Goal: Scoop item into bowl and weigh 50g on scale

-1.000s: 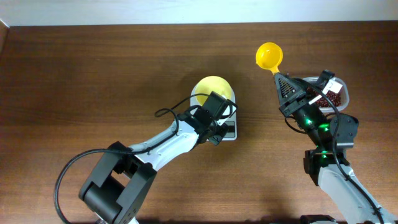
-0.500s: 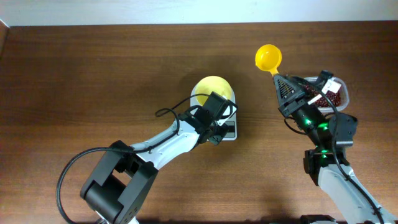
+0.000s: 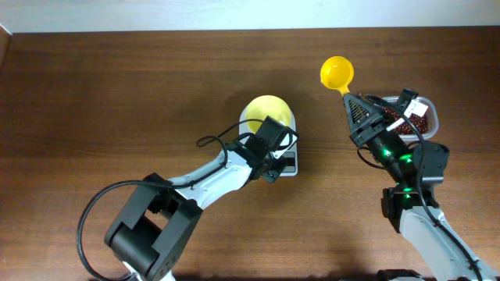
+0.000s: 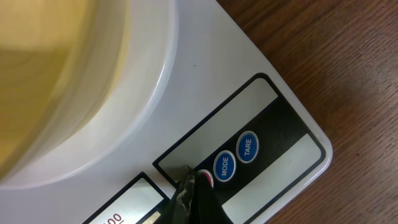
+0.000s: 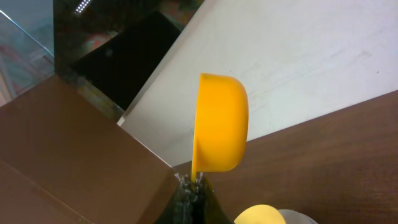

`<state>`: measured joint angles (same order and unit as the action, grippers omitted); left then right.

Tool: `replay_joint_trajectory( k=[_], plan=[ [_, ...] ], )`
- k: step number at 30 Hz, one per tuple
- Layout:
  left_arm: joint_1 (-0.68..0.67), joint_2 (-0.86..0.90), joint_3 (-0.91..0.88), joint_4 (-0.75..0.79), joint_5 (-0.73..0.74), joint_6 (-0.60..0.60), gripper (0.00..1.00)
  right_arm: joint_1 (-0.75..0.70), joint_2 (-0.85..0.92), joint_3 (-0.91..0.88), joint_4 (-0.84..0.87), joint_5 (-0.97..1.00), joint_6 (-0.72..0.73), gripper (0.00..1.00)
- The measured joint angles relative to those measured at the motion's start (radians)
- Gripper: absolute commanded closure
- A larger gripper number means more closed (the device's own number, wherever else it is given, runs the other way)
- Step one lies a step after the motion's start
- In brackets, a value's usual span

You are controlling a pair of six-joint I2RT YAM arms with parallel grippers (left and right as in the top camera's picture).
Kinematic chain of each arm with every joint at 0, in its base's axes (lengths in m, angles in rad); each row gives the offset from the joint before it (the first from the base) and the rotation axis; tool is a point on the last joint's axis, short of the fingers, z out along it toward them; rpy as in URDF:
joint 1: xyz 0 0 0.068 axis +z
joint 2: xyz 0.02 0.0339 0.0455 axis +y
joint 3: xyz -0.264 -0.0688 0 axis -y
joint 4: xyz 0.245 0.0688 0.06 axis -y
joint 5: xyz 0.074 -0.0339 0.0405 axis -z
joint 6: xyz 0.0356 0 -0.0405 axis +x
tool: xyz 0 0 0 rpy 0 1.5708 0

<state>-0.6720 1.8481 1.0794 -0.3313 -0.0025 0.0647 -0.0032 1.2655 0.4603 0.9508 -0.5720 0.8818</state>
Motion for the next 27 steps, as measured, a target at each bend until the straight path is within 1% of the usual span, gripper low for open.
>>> replay_joint_trajectory(
  k=[5,14,27],
  plan=[
    [0.000,0.001,0.000,0.000,0.003,0.001,1.00,0.000,0.000,0.000,0.000,0.000,0.000,0.96],
    [0.000,0.011,0.006,0.019,0.028,0.048,1.00,0.000,0.000,0.000,0.000,0.000,0.000,0.96],
    [0.000,0.011,0.009,0.008,0.014,0.043,1.00,0.000,0.000,0.000,0.000,0.000,0.000,0.96]
  ],
)
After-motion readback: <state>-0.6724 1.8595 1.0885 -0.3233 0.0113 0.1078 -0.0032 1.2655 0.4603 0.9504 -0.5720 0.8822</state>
